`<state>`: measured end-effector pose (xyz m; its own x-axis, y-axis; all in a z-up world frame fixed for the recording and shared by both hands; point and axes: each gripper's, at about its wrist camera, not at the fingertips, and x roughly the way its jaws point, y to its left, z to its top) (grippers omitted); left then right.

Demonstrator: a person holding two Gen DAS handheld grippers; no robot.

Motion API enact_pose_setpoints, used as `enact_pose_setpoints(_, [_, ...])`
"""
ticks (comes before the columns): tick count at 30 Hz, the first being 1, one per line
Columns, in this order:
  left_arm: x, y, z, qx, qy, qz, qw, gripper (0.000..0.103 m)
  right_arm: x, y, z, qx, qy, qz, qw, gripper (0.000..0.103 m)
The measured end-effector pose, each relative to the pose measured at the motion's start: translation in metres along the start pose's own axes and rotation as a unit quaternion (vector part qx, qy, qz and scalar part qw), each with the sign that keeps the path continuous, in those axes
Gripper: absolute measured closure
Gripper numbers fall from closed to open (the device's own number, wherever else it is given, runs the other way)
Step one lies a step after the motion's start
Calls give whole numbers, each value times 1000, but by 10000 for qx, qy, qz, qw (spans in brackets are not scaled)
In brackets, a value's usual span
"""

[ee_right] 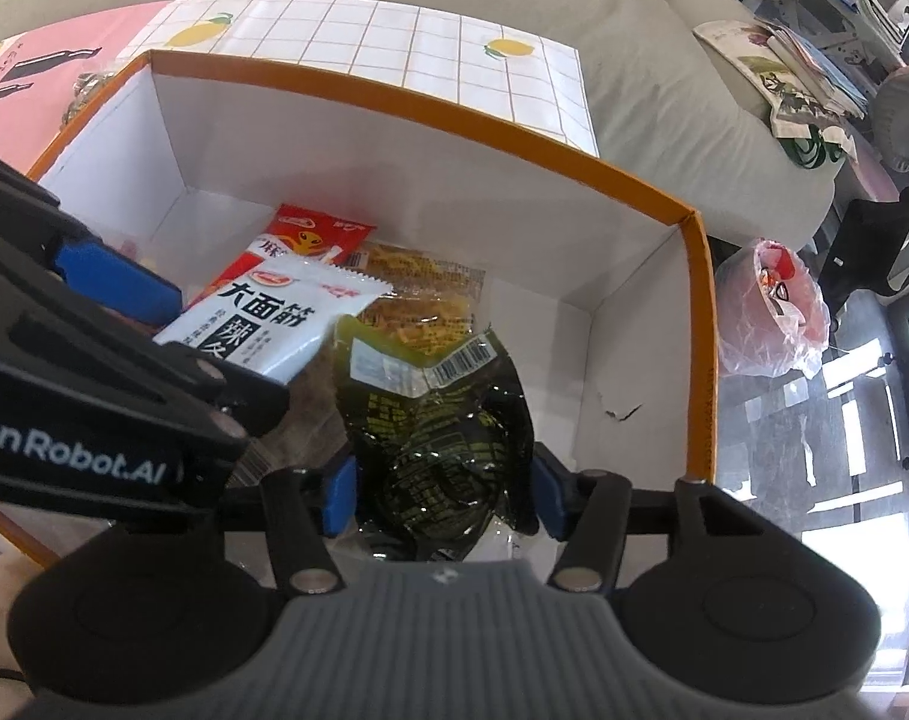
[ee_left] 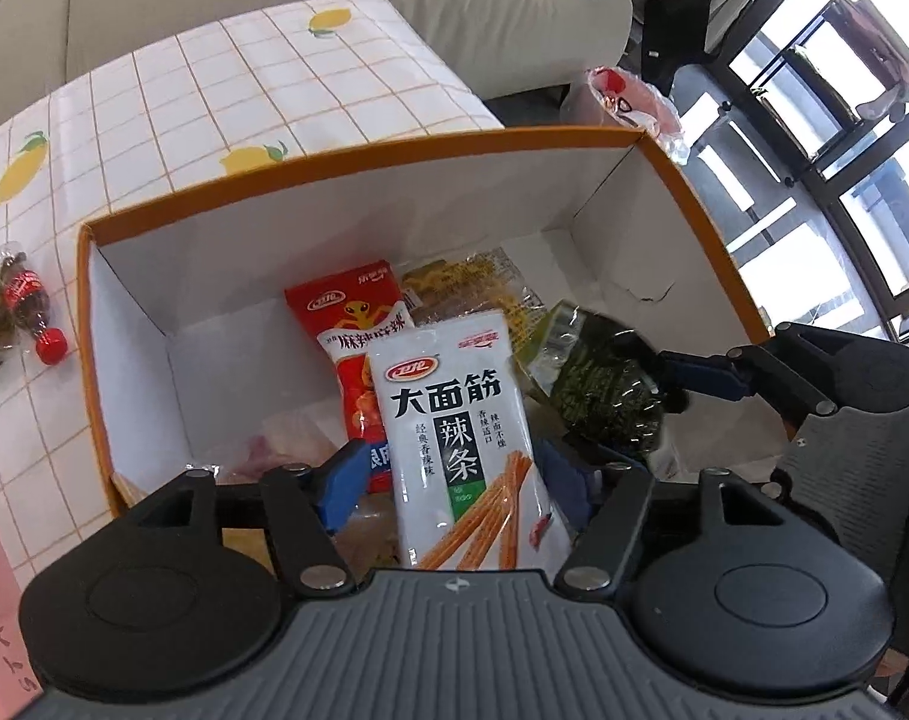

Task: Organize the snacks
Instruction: 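Carry both packets into the orange box and open both tools to release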

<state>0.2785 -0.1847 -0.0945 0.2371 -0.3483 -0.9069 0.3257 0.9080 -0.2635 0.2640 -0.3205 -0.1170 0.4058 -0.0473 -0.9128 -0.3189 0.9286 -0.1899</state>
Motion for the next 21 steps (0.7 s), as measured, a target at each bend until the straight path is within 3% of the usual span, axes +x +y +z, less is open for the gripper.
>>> enact_pose_setpoints(4, [-14, -4, 2, 75, -87, -39, 9999, 22, -7, 1, 4, -11, -14, -31, 10000, 29])
enact_pose_setpoints(9, [-39, -4, 1, 82, -270, -6, 9996, 21, -25, 2, 8, 17, -84, -79, 9999, 21])
enact_pose_setpoints(17, [-92, 1, -14, 111, -833, 235, 9962, 21, -71, 3, 4, 391, -418, -138, 9983, 15])
enact_pose_setpoints(21, [-122, 5, -26, 74, -1294, 309, 9911, 21, -96, 9, -2, 742, -734, -156, 9944, 15])
